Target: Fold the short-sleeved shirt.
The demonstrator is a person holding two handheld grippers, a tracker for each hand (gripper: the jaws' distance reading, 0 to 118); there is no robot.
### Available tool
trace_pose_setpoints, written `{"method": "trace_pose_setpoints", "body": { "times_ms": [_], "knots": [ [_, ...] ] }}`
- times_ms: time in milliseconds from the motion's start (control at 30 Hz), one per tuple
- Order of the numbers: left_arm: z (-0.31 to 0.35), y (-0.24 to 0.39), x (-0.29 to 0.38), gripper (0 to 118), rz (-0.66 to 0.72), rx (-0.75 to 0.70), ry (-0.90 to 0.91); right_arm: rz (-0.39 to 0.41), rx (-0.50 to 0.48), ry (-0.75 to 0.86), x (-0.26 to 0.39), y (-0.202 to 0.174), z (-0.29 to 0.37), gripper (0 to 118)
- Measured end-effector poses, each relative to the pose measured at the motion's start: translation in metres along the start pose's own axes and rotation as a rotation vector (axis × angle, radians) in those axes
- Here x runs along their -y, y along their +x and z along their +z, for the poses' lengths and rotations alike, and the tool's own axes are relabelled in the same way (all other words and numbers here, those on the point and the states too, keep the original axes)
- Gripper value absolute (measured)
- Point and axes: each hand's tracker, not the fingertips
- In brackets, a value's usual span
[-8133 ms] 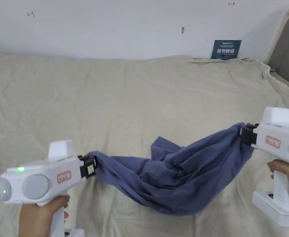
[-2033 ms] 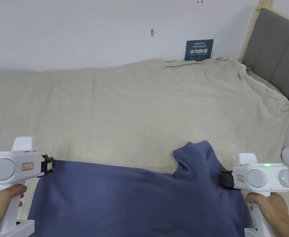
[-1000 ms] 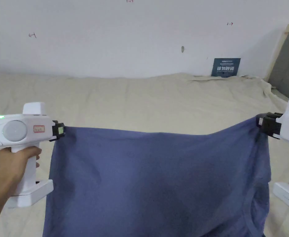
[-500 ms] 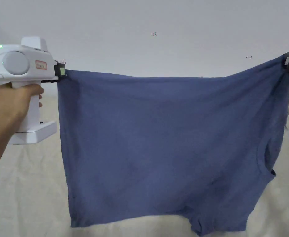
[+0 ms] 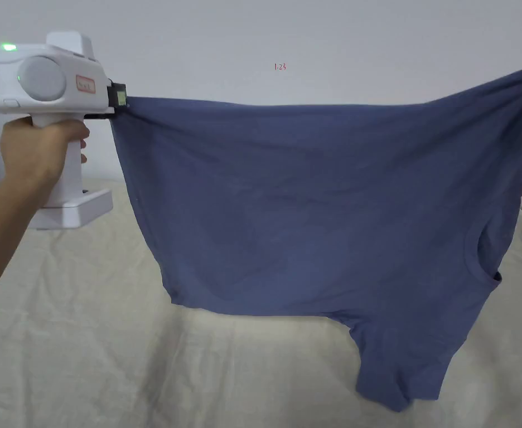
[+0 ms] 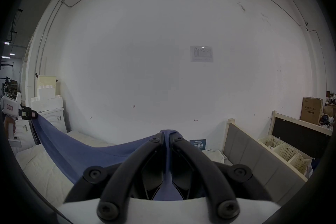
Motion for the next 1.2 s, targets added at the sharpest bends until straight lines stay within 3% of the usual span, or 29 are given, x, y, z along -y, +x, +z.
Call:
{"method": "trace_pose_setpoints", "body": {
  "times_ms": [267, 467, 767, 867, 1000, 1200],
  "knots": [
    [-0.047, 0.006, 0.097, 0, -0.016, -0.006, -0.183, -0.039, 0.017, -0.192, 0.106, 0.001, -0.023, 3],
    [-0.044, 0.002, 0.186, 0, 0.024, 0.006, -0.285, -0.071, 0.010, -0.306, 0.181, -0.004, -0.007, 3],
    [0.036, -0.022, 0.321, 0, 0.081, 0.004, -0.425, -0.099, -0.014, -0.456, 0.270, -0.017, 0.095, 3],
    [0.070, -0.028, 0.358, 0, 0.078, -0.005, -0.463, -0.152, -0.016, -0.513, 0.298, -0.022, 0.139, 3],
    [0.108, -0.033, 0.401, 0, 0.098, -0.013, -0.532, -0.163, -0.004, -0.565, 0.328, -0.031, 0.195, 3],
    [0.155, -0.042, 0.440, 0, 0.104, -0.025, -0.592, -0.192, 0.015, -0.628, 0.365, -0.014, 0.251, 3]
  ]
}}
